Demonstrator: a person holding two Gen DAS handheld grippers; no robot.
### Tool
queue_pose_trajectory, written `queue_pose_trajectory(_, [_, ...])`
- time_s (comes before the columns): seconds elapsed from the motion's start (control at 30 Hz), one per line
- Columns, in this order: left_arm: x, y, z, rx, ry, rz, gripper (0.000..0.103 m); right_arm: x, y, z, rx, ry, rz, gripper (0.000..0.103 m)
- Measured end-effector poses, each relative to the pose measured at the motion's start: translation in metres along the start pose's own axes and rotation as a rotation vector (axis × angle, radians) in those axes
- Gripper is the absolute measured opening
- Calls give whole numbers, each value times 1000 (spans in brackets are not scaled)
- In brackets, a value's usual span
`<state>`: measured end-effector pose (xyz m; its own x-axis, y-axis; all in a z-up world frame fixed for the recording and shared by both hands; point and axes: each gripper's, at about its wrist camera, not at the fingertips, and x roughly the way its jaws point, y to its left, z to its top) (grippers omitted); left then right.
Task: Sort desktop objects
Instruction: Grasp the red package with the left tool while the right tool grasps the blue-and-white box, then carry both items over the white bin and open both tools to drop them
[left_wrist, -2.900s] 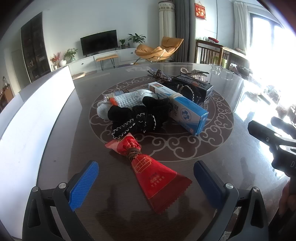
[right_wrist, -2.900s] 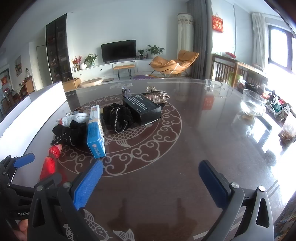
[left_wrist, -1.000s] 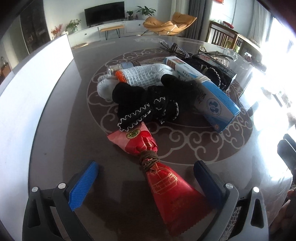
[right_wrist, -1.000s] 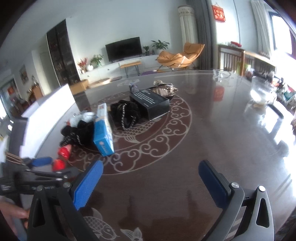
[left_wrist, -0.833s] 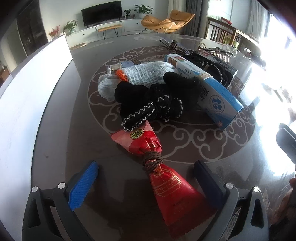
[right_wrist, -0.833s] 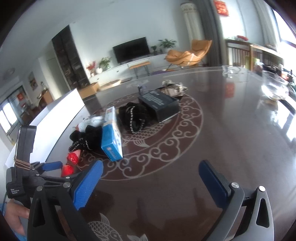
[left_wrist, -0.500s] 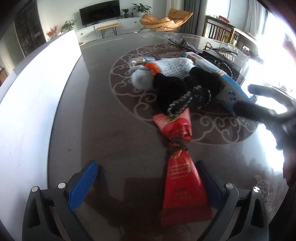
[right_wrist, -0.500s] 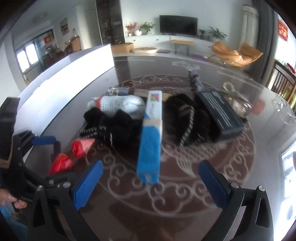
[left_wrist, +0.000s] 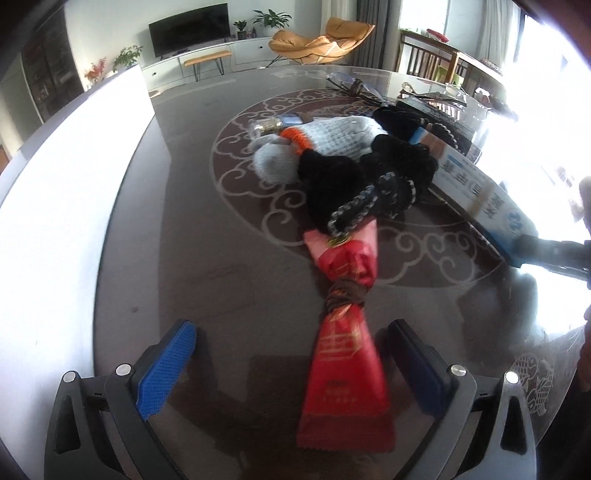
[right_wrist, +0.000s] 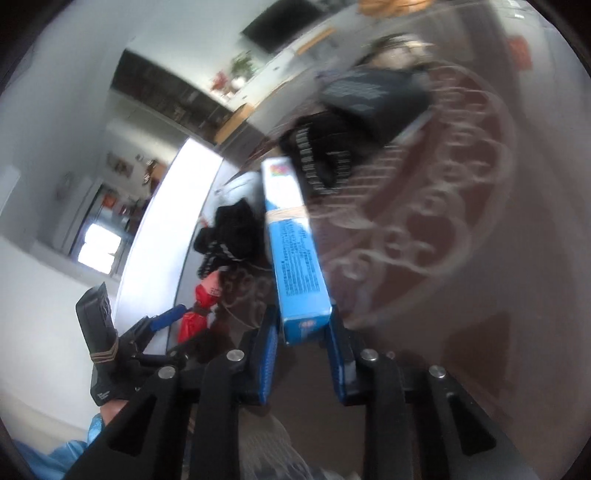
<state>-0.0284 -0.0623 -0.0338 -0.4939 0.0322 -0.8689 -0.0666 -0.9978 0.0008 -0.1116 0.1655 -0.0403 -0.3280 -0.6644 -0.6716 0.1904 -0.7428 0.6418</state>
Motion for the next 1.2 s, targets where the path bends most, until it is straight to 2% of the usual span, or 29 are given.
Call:
queue_pose_trajectory(0.03, [1, -4, 2, 9, 0, -4, 103, -10, 4, -1, -42, -14, -62, 42])
queue_pose_trajectory(0.07, [2, -9, 4, 16, -2, -8, 103, -24, 13, -5, -101, -29, -142, 75])
queue_pose_trajectory(0.1, [4, -13, 6, 18, -5, -9, 103, -27, 24, -4, -164, -37, -230, 103])
queue_pose_trajectory(0.2, [6, -21, 10, 14, -11, -6, 103, -21, 59, 3, -362, -29, -339, 103])
queue_pose_trajectory(0.27, [4, -21, 9, 17, -14, -8, 100, 0, 71, 20, -490, 2, -402, 103])
queue_pose_trajectory(0.3, [-1, -19, 6, 20, -33, -11, 82, 15, 75, 26, -544, 19, -435, 103])
queue_pose_trajectory(0.33, [-6, -18, 5, 23, -48, -12, 59, 22, 76, 28, -584, 40, -462, 103])
queue_pose_trajectory(0.37, [-10, -15, 3, 26, -54, -15, 47, 38, 78, 31, -627, 77, -494, 102])
queue_pose_trajectory(0.4, [-12, -12, 2, 26, -51, -20, 21, 49, 79, 31, -646, 104, -502, 89])
queue_pose_trajectory(0.43, [-15, -6, 0, 18, -43, -39, 20, 58, 78, 31, -651, 138, -496, 73])
queue_pose_trajectory(0.47, [-17, 0, -2, -2, -37, -62, 19, 56, 77, 30, -629, 154, -463, 51])
queue_pose_trajectory(0.5, [-20, 8, -7, -30, -34, -85, 19, 51, 77, 27, -605, 146, -447, 45])
queue_pose_trajectory(0.57, [-29, 19, -18, -68, -39, -121, 19, 38, 76, 15, -571, 145, -449, 45])
queue_pose_trajectory(0.73, [-61, 25, -30, -111, -84, -193, 19, -13, 70, -10, -398, 108, -323, 45])
queue_pose_trajectory(0.83, [-96, 35, -25, -131, -159, -208, 19, -36, 78, -12, -351, 72, -255, 45])
queue_pose_trajectory(0.93, [-132, 55, -16, -158, -225, -200, 19, -41, 102, -7, -342, 52, -190, 45])
queue_pose_trajectory(1.03, [-167, 92, -11, -199, -283, -151, 19, -44, 142, -6, -344, 16, -101, 45])
queue_pose_trajectory(1.2, [-191, 173, -15, -306, -297, 38, 19, -18, 250, -6, -420, -88, 81, 45])
